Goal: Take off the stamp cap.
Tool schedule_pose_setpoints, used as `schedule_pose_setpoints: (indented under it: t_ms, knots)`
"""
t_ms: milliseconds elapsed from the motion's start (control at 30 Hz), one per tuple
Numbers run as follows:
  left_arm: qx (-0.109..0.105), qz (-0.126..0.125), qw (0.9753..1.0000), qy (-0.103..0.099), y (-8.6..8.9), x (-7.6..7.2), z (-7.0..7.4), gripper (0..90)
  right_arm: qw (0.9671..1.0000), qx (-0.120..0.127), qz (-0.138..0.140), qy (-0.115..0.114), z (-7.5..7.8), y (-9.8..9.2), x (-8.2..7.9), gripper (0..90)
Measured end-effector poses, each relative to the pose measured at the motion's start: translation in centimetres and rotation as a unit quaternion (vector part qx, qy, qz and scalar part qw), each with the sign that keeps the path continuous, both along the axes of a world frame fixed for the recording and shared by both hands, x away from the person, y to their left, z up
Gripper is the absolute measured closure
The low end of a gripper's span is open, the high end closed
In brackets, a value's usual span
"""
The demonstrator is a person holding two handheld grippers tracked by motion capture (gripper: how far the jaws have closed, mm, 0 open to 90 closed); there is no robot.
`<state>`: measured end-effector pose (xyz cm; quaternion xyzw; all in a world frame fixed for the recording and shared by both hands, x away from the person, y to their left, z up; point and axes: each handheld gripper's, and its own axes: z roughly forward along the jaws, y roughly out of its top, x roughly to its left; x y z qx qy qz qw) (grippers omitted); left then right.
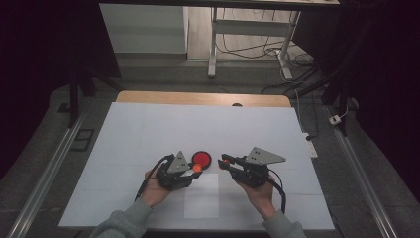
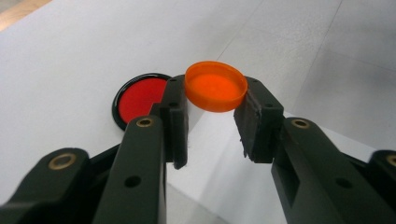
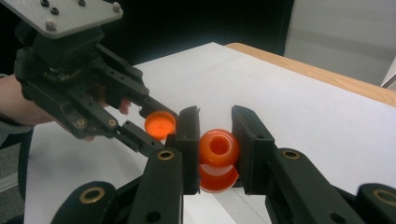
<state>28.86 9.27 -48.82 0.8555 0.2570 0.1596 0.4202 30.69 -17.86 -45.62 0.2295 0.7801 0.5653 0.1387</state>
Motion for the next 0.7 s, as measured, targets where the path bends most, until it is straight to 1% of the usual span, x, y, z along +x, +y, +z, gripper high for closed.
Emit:
schedule_pose_setpoints:
  t_ms: [333,433,567,633,700]
  knots:
    - [-0.009,0.007,0.9999,-0.001,1.4,-0.3,0.3,65.1,1.0000,-0.001,-0.003,-0.001,0.0,-0.1,0.0,72.2]
    - [-0.008,0.009,0.9999,-0.002,1.9,-0.6,0.3,65.1,1.0000,0.000,-0.004,-0.001,-0.1,-0.1,0.1,72.2]
    - [-0.013,0.018,0.9998,0.002,3.1,-0.9,0.2,65.0,1.0000,-0.002,-0.005,-0.002,-0.1,-0.2,0.1,72.2]
    - [-0.021,0.024,0.9995,0.006,3.9,-1.3,0.1,65.0,1.0000,-0.003,-0.006,-0.001,-0.1,-0.3,0.1,72.2]
    - [-0.020,0.031,0.9993,0.006,4.7,-1.7,0.0,65.0,1.0000,-0.002,-0.006,-0.002,-0.1,-0.3,0.1,72.2]
